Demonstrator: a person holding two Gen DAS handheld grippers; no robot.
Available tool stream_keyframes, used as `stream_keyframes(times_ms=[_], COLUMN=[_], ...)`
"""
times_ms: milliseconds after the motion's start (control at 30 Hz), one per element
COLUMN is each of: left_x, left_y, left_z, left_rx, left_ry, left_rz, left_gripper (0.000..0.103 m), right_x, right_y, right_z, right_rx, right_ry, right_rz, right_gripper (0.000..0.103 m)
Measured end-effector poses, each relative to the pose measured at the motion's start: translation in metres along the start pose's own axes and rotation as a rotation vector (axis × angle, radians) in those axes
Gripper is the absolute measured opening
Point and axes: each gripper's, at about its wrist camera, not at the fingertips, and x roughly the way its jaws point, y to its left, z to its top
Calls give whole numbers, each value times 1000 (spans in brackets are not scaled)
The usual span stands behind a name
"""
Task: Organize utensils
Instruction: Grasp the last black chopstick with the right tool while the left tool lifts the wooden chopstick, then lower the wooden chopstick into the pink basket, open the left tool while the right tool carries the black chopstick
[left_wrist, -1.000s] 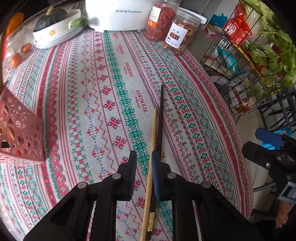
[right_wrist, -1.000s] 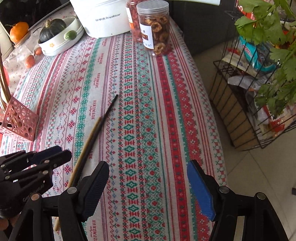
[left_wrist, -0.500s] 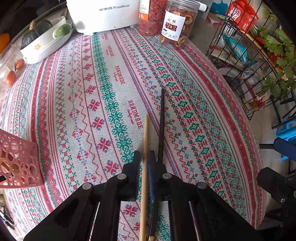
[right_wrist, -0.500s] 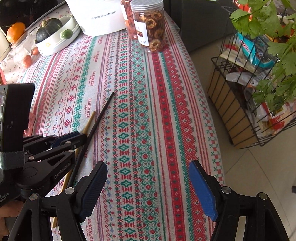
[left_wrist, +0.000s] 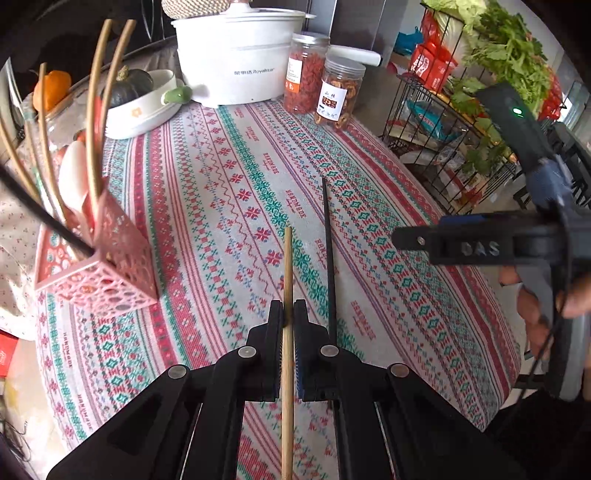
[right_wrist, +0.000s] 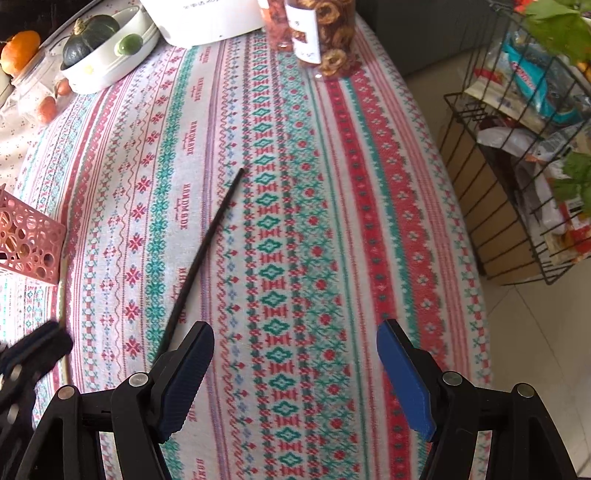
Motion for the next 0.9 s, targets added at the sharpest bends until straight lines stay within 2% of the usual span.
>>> stream_keyframes(times_ms=[133,233,300,400,467,500,533,567,633,667,700,733,833,900], left_x=[-30,-48,-55,-67,-70,-72,-71,-74,-75,-77,-79,-80,-86,-93], left_y=[13,29,39,46,50,52,53,54,58,61,63,65,71,74], left_z=[-23,-35,-38,-43,-45,-46,-46,-48,-49,-50,-51,-51,-54,-55], left_rx=[-10,-59,-100,-102,-108,-114,-118,-121,-132,-138,-145,-151,-166,-181], left_ry=[-39,-98,-110,-136,-141,-140,-142,-145,-150,-152,-156,-160,-181,-199], left_rz=[-14,-28,-50,-53,-57,-61,-62,-61,-61,-62,-62,-61,-51,-51], left_gripper=[5,5,5,5,5,5,5,5,5,5,5,5,5,5], right_x=[13,27,38,50,58,58,60,61,62,62,61,61,59,49], right_y=[17,29,38,47,51,55,59,63,70,72,73,72,68,66], right_z=[7,14,20,24,25,25,25,24,20,18,17,16,13,8], right_rx=[-7,5,3,5,5,-8,-24,-44,-80,-95,-103,-104,-78,-62], right_ry=[13,23,27,26,40,10,6,-2,-19,-23,-19,-11,-8,-39], right_rz=[11,45,40,20,11,-12,-33,-53,-81,-77,-59,-44,10,30], right_gripper=[78,77,77,77,68,65,55,52,36,31,17,12,5,5])
